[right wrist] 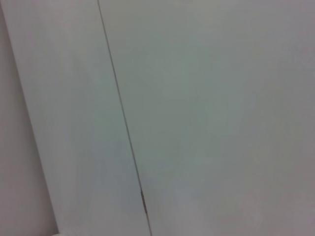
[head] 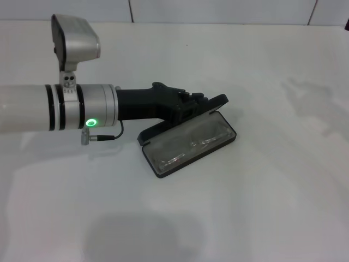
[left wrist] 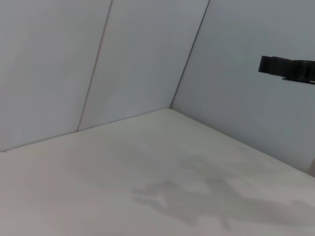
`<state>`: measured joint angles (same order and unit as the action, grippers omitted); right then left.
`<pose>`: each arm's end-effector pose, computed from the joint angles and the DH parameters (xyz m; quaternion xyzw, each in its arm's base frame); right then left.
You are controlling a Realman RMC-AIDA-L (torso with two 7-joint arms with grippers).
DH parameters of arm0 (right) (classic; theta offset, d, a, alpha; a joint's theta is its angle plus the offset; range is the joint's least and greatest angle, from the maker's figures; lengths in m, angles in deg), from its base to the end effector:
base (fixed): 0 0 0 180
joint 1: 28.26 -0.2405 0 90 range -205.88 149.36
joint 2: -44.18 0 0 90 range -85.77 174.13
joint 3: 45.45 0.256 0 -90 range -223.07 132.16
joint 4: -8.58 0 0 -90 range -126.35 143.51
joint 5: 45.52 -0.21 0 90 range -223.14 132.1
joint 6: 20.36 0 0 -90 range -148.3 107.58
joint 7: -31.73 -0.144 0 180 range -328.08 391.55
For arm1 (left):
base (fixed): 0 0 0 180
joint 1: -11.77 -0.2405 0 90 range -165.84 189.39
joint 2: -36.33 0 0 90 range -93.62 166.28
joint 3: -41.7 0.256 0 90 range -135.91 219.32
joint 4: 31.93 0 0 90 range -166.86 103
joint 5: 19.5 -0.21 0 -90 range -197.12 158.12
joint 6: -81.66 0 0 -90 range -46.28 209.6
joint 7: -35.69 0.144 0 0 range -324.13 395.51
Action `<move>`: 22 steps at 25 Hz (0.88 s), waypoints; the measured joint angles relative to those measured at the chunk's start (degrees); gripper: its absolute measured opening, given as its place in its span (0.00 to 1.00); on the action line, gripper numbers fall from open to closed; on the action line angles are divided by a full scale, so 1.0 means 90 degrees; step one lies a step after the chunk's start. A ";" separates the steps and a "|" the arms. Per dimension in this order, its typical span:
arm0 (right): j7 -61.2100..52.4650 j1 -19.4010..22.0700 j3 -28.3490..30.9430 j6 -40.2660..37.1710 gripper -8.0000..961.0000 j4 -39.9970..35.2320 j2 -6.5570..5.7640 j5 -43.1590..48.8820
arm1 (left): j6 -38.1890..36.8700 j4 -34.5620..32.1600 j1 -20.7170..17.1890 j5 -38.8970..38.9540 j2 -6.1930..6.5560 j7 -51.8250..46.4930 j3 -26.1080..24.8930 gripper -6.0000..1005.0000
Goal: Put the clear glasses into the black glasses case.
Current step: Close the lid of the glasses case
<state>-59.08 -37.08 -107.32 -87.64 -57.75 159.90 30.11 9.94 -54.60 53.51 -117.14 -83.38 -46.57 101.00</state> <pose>0.2552 0.3299 0.1030 -0.8332 0.2328 0.3525 0.3567 -0.2026 0.3675 -0.0716 -0.9340 -0.2489 -0.2395 0.0917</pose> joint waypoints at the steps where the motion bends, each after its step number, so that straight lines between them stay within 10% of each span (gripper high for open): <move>1: 0.0003 -0.0006 0.0000 -0.0011 0.19 0.0025 0.0002 -0.0002 | 0.0003 0.0001 -0.0019 0.0001 0.0000 0.0002 0.0000 0.13; 22: 0.0177 -0.0124 -0.0041 -0.0374 0.21 0.0507 0.0013 -0.0209 | 0.0122 0.0239 -0.0037 -0.0044 0.0000 0.0029 0.0295 0.14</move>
<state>-57.49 -38.20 -107.69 -91.00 -53.19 160.02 28.23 11.04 -52.45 53.17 -117.54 -83.38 -46.31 103.65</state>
